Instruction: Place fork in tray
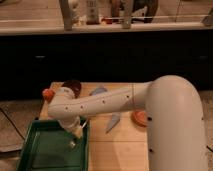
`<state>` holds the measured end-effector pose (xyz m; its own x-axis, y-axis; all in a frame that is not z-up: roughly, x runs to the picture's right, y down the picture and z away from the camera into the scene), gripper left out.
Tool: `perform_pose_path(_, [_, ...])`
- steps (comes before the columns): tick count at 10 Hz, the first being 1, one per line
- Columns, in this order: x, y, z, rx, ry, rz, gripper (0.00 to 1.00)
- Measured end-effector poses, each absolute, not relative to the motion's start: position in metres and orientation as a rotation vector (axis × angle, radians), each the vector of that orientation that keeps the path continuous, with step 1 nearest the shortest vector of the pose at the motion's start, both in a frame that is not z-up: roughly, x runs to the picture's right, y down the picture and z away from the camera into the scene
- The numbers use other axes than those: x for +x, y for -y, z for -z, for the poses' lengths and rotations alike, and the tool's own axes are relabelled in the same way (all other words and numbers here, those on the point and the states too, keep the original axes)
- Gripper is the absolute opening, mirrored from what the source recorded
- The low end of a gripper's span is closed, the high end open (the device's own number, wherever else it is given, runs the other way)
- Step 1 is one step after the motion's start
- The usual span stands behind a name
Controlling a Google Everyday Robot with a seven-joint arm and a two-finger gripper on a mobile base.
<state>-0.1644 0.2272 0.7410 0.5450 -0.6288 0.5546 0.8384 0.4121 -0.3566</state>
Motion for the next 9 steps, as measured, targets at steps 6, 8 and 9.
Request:
perform_pose_path(6, [-0.1648,-0.2312,-0.7412,-0.662,0.37,0.961,0.8])
perform_pose_path(8, [-0.1661,-0.2304,-0.7411,-0.659,0.376,0.964,0.8])
perform_pose_path(9, [-0.1664,-0.2301,-0.7412,-0.658,0.378,0.965,0.8])
